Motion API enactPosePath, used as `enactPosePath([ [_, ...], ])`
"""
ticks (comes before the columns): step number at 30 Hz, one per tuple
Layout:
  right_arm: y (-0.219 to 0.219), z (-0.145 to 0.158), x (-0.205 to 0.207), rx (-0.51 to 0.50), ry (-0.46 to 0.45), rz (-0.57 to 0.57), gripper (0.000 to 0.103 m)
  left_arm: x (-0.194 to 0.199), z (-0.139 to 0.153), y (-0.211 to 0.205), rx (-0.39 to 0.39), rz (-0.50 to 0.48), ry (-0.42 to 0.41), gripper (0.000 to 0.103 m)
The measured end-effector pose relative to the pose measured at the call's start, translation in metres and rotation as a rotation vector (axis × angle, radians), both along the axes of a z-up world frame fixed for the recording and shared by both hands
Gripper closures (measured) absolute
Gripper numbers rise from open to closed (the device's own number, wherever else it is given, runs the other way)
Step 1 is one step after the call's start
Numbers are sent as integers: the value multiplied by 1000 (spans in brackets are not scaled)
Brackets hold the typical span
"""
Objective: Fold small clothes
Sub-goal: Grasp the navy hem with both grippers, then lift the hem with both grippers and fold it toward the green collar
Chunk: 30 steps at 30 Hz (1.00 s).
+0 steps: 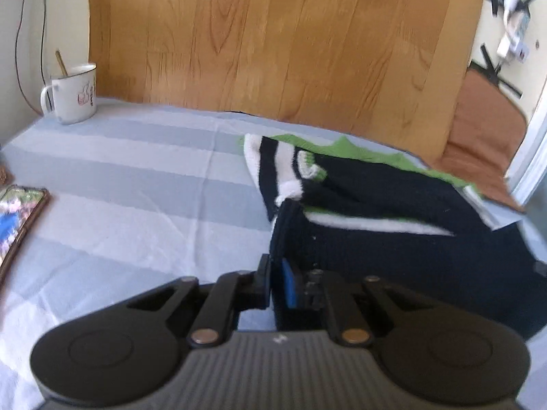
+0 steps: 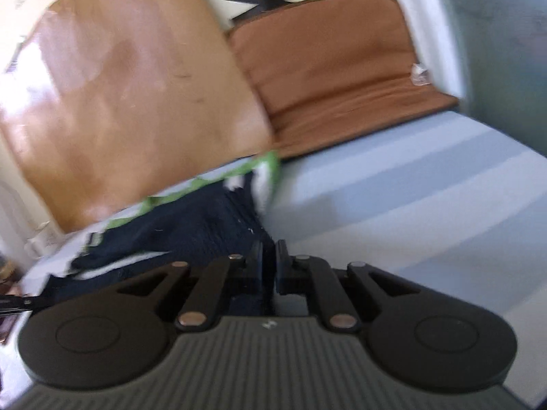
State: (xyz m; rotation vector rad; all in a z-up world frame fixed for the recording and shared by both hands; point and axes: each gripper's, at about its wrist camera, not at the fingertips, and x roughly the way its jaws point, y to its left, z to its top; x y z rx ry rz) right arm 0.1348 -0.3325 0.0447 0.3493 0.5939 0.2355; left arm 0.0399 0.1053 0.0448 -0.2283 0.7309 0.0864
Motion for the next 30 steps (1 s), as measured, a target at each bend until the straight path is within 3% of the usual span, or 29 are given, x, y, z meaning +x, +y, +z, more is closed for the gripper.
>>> enactPosePath([
  [1, 1, -10, 4, -12, 50, -8, 94, 5, -6, 0, 3, 1, 26, 92],
  [3, 3, -14, -2, -29, 33, -8, 91, 4, -8, -5, 44, 7, 13, 85],
  [4, 3, -10, -5, -39, 33, -5, 86, 1, -6, -7, 64, 10, 15, 73],
  [5, 0, -5, -9, -23, 31, -7, 82, -2, -5, -7, 72, 14, 23, 54],
  [7, -11, 1, -16, 55, 45, -5, 58, -13, -2, -4, 50, 10, 34, 46],
  [9, -26, 4, -28, 141, 71, -7, 58, -29, 1, 5, -24, -9, 48, 46],
  [12, -40, 2, -47, 257, 149, -11, 53, -58, 1, 26, -241, -38, 88, 37],
  [15, -49, -6, -65, 387, 239, -22, 49, -78, -6, 38, -447, -72, 107, 23],
  [16, -51, -9, -71, 420, 262, -33, 48, -81, -9, 37, -499, -77, 111, 13],
  [17, -51, -13, -73, 459, 287, -47, 47, -81, -12, 34, -535, -73, 111, 6],
  [18, -51, -18, -74, 493, 304, -53, 47, -79, -15, 30, -555, -71, 102, 6],
  [20, -45, -22, -76, 536, 312, -53, 47, -70, -19, 19, -547, -77, 95, 1],
  [25, -15, -22, -62, 536, 266, -112, 44, -44, -17, 6, -485, 4, 34, 2],
  [27, -6, -23, -57, 494, 229, -136, 46, -39, -15, 0, -428, 59, 28, 16],
  [29, 2, -25, -54, 437, 198, -147, 61, -37, -11, -9, -305, 99, 49, 70],
  [30, 5, -26, -52, 395, 207, -155, 82, -35, -10, -11, -253, 118, 67, 78],
])
